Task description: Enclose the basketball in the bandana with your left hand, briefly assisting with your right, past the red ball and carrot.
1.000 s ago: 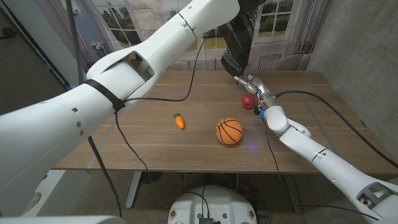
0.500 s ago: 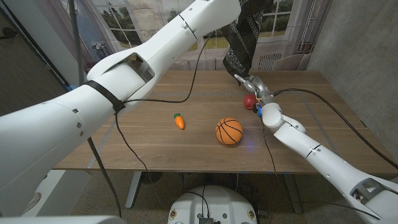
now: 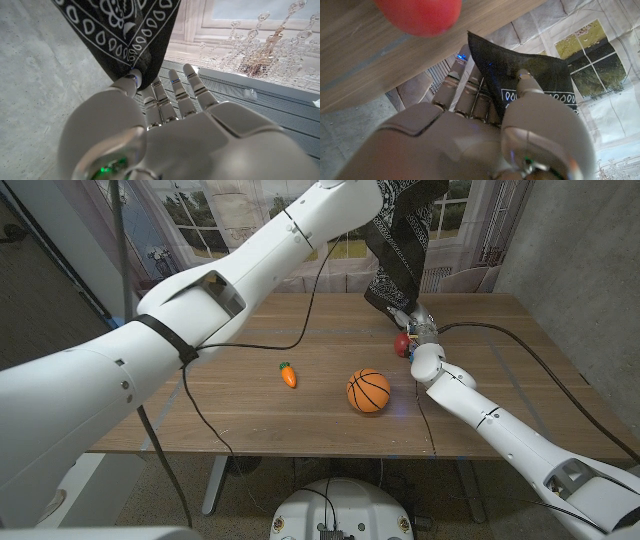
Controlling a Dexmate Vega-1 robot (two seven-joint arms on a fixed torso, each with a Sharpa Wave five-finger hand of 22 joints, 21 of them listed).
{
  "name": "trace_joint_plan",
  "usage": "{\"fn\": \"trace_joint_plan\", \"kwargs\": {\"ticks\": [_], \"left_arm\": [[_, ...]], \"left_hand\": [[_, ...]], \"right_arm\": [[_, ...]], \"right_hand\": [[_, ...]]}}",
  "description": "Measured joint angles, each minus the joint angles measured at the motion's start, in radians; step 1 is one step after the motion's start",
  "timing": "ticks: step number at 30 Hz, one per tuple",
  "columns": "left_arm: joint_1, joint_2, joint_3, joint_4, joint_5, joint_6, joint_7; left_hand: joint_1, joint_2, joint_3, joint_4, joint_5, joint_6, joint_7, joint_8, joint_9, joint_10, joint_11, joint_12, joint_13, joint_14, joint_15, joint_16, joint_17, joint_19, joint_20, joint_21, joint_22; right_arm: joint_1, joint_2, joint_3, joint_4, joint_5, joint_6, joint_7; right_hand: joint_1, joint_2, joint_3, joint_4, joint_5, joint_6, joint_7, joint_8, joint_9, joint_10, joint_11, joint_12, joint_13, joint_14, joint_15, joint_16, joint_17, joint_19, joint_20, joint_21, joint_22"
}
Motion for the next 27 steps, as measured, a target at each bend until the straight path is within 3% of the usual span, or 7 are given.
{"fn": "trace_joint_plan", "kwargs": {"ticks": [3, 5, 9, 13, 19, 22, 27], "left_arm": [[0.0, 0.005, 0.0, 0.011, 0.018, 0.019, 0.006], [-0.002, 0.007, 0.0, 0.02, 0.024, 0.029, 0.01], [-0.002, 0.009, -0.011, 0.04, 0.028, 0.044, 0.024], [-0.002, 0.009, -0.022, 0.055, 0.026, 0.051, 0.034], [-0.004, 0.011, -0.029, 0.077, 0.016, 0.056, 0.046], [-0.007, 0.013, -0.03, 0.084, 0.011, 0.058, 0.049], [-0.012, 0.019, -0.028, 0.094, 0.008, 0.067, 0.049]], "left_hand": [[-0.001, -0.001, -0.003, -0.003, 0.0, 0.0, 0.0, 0.0, -0.002, 0.0, 0.0, 0.0, 0.0, 0.0, 0.0, 0.0, 0.0, 0.0, 0.0, 0.0, 0.0], [-0.001, -0.001, -0.003, -0.003, 0.0, 0.0, 0.0, 0.0, -0.002, 0.0, 0.0, 0.0, 0.0, 0.0, 0.0, 0.0, 0.0, 0.0, 0.0, 0.0, 0.0], [-0.001, -0.001, -0.003, -0.003, 0.0, 0.0, 0.0, 0.0, -0.002, 0.0, 0.0, 0.0, 0.0, 0.0, 0.0, 0.0, 0.0, 0.0, 0.0, 0.0, 0.0], [-0.006, 0.002, -0.003, -0.003, 0.001, 0.0, 0.0, 0.0, -0.002, -0.001, -0.001, 0.0, 0.0, 0.0, 0.0, 0.0, 0.001, -0.002, -0.002, 0.0, 0.0], [-0.006, 0.002, -0.007, -0.007, 0.003, -0.003, 0.003, 0.0, -0.002, -0.002, -0.002, -0.008, 0.0, 0.0, 0.0, 0.0, 0.005, -0.009, 0.002, 0.0, 0.0], [-0.009, 0.005, -0.007, -0.007, 0.003, -0.004, 0.004, 0.0, -0.002, -0.002, -0.003, -0.008, 0.004, -0.004, 0.004, 0.0, 0.005, -0.009, 0.002, 0.007, -0.005], [-0.01, 0.006, -0.007, -0.007, 0.003, -0.004, 0.004, 0.0, -0.005, -0.003, -0.003, -0.008, 0.005, -0.008, 0.0, 0.0, 0.005, -0.009, 0.002, 0.008, -0.005]], "right_arm": [[0.008, -0.013, -0.004, -0.015, 0.003, -0.052, 0.02], [0.008, -0.018, -0.005, -0.02, 0.011, -0.073, 0.033], [0.008, -0.023, -0.007, -0.028, 0.016, -0.097, 0.034], [0.01, -0.026, -0.01, -0.033, 0.02, -0.121, 0.029], [0.013, -0.019, -0.018, -0.028, 0.012, -0.131, -0.009], [0.016, -0.016, -0.02, -0.025, 0.01, -0.137, -0.018], [0.022, -0.01, -0.031, -0.016, -0.009, -0.149, -0.038]], "right_hand": [[0.024, 0.006, 0.018, 0.013, -0.011, -0.05, -0.002, -0.025, 0.0, -0.058, 0.002, -0.031, -0.011, -0.024, 0.012, -0.02, -0.001, -0.002, -0.003, 0.004, 0.001], [0.023, 0.006, 0.016, 0.026, -0.018, -0.066, 0.004, -0.031, -0.001, -0.075, 0.007, -0.042, -0.017, -0.03, 0.016, -0.03, -0.006, -0.003, -0.002, 0.004, 0.001], [0.015, 0.006, 0.023, 0.038, -0.03, -0.037, 0.01, -0.025, -0.002, -0.033, 0.01, -0.035, -0.027, -0.024, 0.019, -0.037, -0.012, -0.012, -0.003, 0.012, 0.001], [0.03, 0.002, 0.027, 0.035, -0.032, 0.048, 0.003, 0.007, 0.006, 0.063, -0.008, 0.018, -0.013, 0.026, 0.005, -0.004, 0.022, -0.011, -0.004, 0.025, 0.006], [0.131, 0.007, 0.048, 0.013, -0.034, 0.186, -0.007, 0.097, 0.053, 0.176, -0.05, 0.13, 0.068, 0.107, -0.018, 0.084, 0.126, -0.004, -0.033, 0.059, 0.01], [0.157, 0.005, 0.053, 0.012, -0.036, 0.189, -0.004, 0.122, 0.072, 0.183, -0.055, 0.157, 0.101, 0.121, -0.028, 0.111, 0.164, -0.01, -0.049, 0.059, 0.015], [0.169, 0.011, 0.036, 0.039, -0.03, 0.17, -0.022, 0.154, 0.128, 0.156, -0.11, 0.211, 0.187, 0.114, -0.029, 0.147, 0.249, -0.058, -0.098, 0.079, 0.041]]}}
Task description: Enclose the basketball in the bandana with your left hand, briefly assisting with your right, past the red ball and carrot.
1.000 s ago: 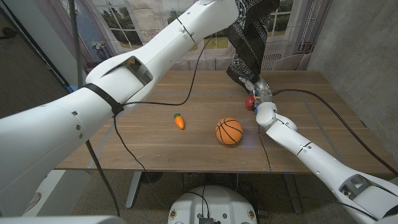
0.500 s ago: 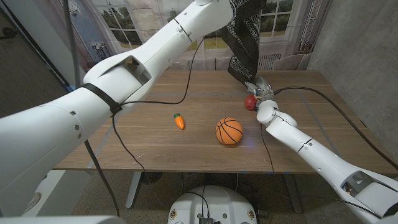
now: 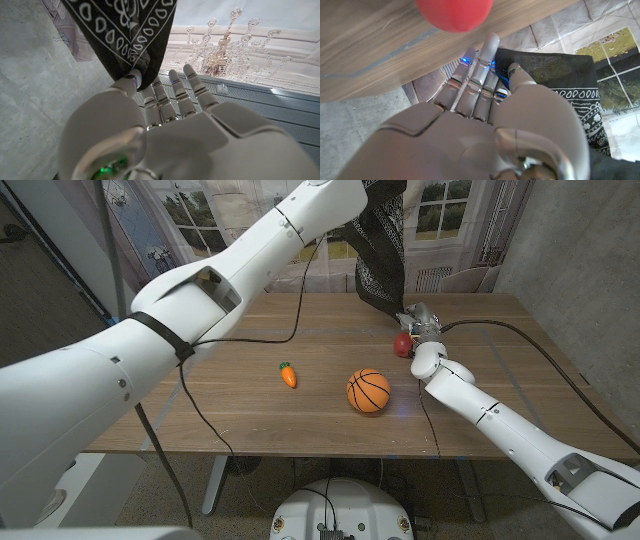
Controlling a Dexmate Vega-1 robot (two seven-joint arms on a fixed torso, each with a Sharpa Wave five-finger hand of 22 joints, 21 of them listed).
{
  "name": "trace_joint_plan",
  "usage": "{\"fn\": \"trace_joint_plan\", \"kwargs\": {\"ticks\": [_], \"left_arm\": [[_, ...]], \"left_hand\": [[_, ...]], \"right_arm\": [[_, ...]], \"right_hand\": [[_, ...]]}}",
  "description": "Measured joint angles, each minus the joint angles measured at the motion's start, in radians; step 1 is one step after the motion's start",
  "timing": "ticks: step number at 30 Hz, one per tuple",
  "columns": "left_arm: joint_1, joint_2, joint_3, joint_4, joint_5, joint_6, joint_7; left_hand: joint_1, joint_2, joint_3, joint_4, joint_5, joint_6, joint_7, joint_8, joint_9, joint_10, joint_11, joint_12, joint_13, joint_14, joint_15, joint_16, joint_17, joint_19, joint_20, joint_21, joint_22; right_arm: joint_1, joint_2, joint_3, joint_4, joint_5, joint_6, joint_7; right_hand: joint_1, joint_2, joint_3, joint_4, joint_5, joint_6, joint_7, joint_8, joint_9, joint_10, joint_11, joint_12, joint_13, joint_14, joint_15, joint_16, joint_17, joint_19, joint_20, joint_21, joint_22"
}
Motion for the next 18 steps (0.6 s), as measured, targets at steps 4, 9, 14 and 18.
{"fn": "trace_joint_plan", "kwargs": {"ticks": [4, 9, 14, 18], "left_arm": [[-0.004, 0.011, 0.014, 0.008, 0.008, 0.015, -0.003], [-0.016, 0.032, 0.051, 0.017, 0.048, 0.072, -0.024], [-0.023, 0.054, 0.088, 0.025, 0.103, 0.144, -0.05], [-0.023, 0.072, 0.117, 0.031, 0.135, 0.185, -0.059]], "left_hand": [[0.001, 0.001, 0.0, 0.0, 0.0, 0.0, 0.0, 0.004, -0.002, 0.0, 0.0, -0.007, 0.0, 0.0, 0.0, 0.0, 0.002, 0.0, 0.0, 0.0, 0.0], [-0.003, 0.005, 0.0, 0.0, 0.0, 0.0, 0.0, 0.004, -0.002, -0.004, 0.001, -0.009, 0.0, -0.011, 0.0, -0.002, 0.005, -0.004, -0.004, 0.0, 0.0], [-0.003, 0.005, 0.0, 0.0, 0.0, -0.001, 0.001, 0.011, -0.002, -0.013, 0.006, -0.015, 0.0, -0.021, 0.0, -0.008, 0.005, -0.009, 0.002, 0.0, 0.0], [-0.003, 0.005, -0.004, -0.004, 0.0, 0.002, -0.002, 0.011, -0.006, -0.014, 0.005, -0.015, 0.0, -0.021, 0.0, -0.008, 0.002, -0.009, 0.002, 0.0, 0.0]], "right_arm": [[0.001, 0.005, -0.002, 0.0, -0.017, -0.013, -0.031], [-0.018, 0.001, 0.016, -0.018, -0.027, -0.021, -0.073], [-0.044, -0.012, 0.039, -0.043, -0.033, -0.025, -0.101], [-0.076, -0.03, 0.065, -0.076, -0.045, -0.036, -0.138]], "right_hand": [[0.004, 0.002, -0.009, 0.022, 0.024, -0.013, -0.012, 0.019, 0.048, -0.027, -0.026, 0.039, 0.069, -0.014, 0.007, 0.005, 0.052, -0.019, -0.013, 0.021, 0.026], [0.008, 0.005, -0.007, 0.043, 0.04, -0.031, -0.019, 0.032, 0.097, -0.038, -0.037, 0.074, 0.136, -0.024, 0.011, 0.005, 0.098, -0.031, -0.018, 0.04, 0.044], [0.008, 0.005, -0.007, 0.054, 0.051, -0.036, -0.021, 0.04, 0.129, -0.047, -0.039, 0.095, 0.179, -0.033, 0.013, 0.005, 0.126, -0.045, -0.019, 0.05, 0.048], [0.008, 0.005, -0.007, 0.062, 0.055, -0.048, -0.022, 0.052, 0.149, -0.052, -0.044, 0.104, 0.206, -0.04, 0.012, 0.005, 0.144, -0.054, -0.017, 0.054, 0.053]]}}
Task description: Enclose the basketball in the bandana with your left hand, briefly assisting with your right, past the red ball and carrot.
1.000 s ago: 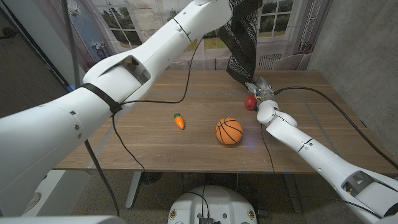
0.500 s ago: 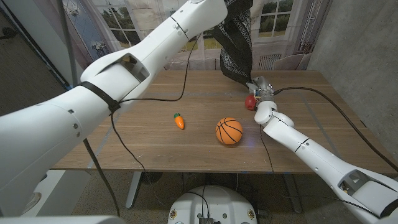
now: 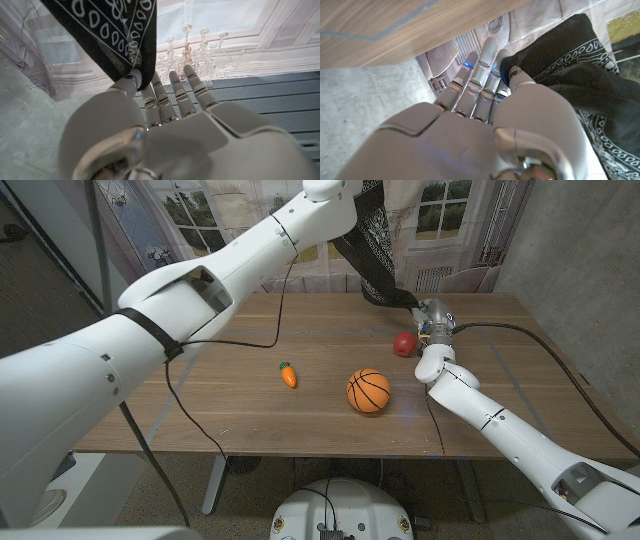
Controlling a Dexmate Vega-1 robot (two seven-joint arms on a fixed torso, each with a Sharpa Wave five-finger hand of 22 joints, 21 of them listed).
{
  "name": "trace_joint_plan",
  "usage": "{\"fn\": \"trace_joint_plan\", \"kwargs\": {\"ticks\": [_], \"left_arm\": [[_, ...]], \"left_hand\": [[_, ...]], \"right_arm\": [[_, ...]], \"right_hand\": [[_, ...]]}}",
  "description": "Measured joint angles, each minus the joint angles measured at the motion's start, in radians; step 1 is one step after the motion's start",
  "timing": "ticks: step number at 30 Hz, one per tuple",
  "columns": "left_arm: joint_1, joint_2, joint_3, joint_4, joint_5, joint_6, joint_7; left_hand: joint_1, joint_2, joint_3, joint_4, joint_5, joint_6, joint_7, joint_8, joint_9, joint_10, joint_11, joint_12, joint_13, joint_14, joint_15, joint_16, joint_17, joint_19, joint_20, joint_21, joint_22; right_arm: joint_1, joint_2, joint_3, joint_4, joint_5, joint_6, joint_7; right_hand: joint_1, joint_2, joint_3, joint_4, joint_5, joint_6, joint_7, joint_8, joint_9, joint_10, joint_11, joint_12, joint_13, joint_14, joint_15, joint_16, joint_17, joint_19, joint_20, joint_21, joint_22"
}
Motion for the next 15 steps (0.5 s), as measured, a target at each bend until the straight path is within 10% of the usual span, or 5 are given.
{"fn": "trace_joint_plan", "kwargs": {"ticks": [15], "left_arm": [[0.047, 0.061, 0.039, -0.006, 0.076, 0.11, -0.03]], "left_hand": [[-0.002, -0.003, 0.004, -0.004, -0.001, 0.0, 0.0, 0.0, -0.009, -0.012, 0.002, -0.015, 0.0, -0.013, 0.005, -0.008, -0.01, -0.004, 0.003, 0.0, 0.0]], "right_arm": [[-0.163, -0.047, 0.138, -0.14, -0.097, -0.025, -0.225]], "right_hand": [[0.0, 0.0, 0.004, 0.021, 0.015, -0.027, -0.016, 0.008, 0.056, -0.02, -0.009, 0.023, 0.06, -0.002, 0.002, -0.005, 0.049, -0.021, 0.0, 0.015, 0.005]]}}
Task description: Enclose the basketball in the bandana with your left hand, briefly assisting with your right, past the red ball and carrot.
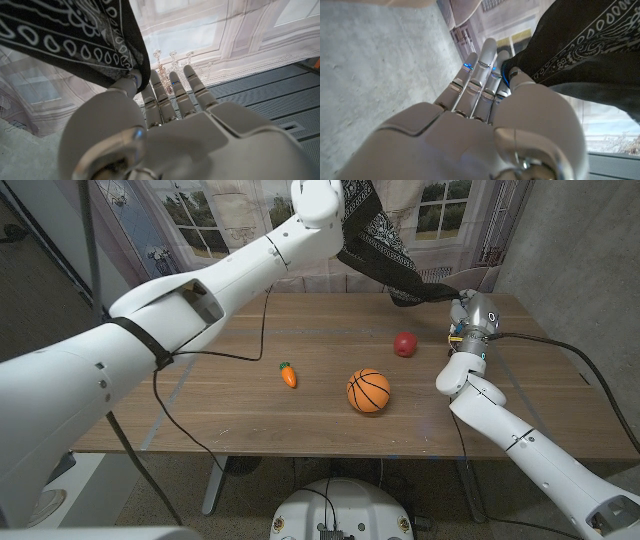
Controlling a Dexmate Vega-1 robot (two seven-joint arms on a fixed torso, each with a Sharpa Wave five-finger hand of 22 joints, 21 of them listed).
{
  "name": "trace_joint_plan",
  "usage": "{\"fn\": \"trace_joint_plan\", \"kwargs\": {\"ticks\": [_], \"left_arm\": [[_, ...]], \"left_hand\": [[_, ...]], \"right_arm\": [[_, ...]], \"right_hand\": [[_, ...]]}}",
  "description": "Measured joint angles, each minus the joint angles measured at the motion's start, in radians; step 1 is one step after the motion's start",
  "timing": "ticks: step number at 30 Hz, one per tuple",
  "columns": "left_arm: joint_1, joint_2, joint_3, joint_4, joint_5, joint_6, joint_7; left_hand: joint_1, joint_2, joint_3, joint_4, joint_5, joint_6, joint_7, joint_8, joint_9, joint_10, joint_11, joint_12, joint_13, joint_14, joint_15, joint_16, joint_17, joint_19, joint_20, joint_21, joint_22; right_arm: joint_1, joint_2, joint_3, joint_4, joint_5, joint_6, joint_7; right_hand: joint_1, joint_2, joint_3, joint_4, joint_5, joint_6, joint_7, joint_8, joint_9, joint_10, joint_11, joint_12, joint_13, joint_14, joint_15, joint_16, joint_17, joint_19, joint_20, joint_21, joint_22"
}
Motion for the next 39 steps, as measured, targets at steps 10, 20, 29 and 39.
{"fn": "trace_joint_plan", "kwargs": {"ticks": [10, 20, 29, 39], "left_arm": [[0.07, 0.05, -0.012, -0.046, 0.003, 0.037, -0.01], [0.167, 0.108, -0.05, -0.125, -0.018, 0.062, -0.009], [0.273, 0.143, -0.115, -0.179, -0.088, 0.033, 0.026], [0.411, 0.191, -0.234, -0.246, -0.248, -0.092, 0.034]], "left_hand": [[-0.006, 0.0, 0.003, -0.003, 0.0, 0.001, -0.001, 0.006, -0.002, -0.005, -0.001, 0.0, -0.001, -0.008, -0.002, -0.006, -0.009, -0.009, -0.002, 0.005, 0.0], [-0.014, -0.003, -0.002, -0.011, 0.0, 0.011, -0.004, 0.006, -0.011, -0.008, -0.002, -0.008, -0.007, -0.012, -0.005, -0.006, -0.009, -0.014, 0.004, 0.008, 0.0], [-0.014, -0.003, -0.007, -0.015, 0.0, 0.013, -0.006, 0.006, -0.017, -0.008, -0.002, -0.013, -0.012, -0.017, 0.0, -0.005, -0.009, -0.019, 0.009, 0.008, 0.0], [-0.013, -0.003, -0.016, -0.025, 0.0, 0.009, 0.006, 0.008, -0.03, -0.002, 0.007, -0.017, -0.012, -0.017, 0.0, -0.001, -0.014, -0.025, 0.015, 0.008, 0.0]], "right_arm": [[-0.069, -0.021, 0.076, -0.086, -0.102, -0.002, -0.11], [-0.092, -0.05, 0.129, -0.175, -0.218, -0.048, -0.136], [-0.08, -0.065, 0.15, -0.216, -0.308, -0.067, -0.131], [-0.041, -0.065, 0.145, -0.228, -0.4, -0.075, -0.122]], "right_hand": [[0.0, 0.0, -0.002, 0.008, 0.008, -0.015, -0.007, 0.023, 0.027, -0.011, -0.008, 0.0, 0.013, 0.0, 0.0, 0.0, 0.024, -0.011, 0.0, 0.014, 0.004], [0.0, 0.0, -0.002, 0.017, 0.011, -0.023, -0.013, 0.023, 0.049, -0.01, -0.015, 0.0, 0.01, 0.0, 0.0, -0.011, 0.043, -0.02, 0.002, 0.018, 0.009], [0.0, 0.0, -0.009, 0.024, 0.011, -0.023, -0.013, 0.023, 0.051, -0.009, -0.022, 0.0, 0.013, 0.0, 0.0, -0.015, 0.057, -0.023, 0.003, 0.026, 0.009], [0.0, 0.0, -0.007, 0.029, 0.018, -0.028, -0.018, 0.029, 0.051, -0.009, -0.022, 0.0, 0.013, 0.0, 0.0, -0.021, 0.072, -0.03, 0.005, 0.034, 0.009]]}}
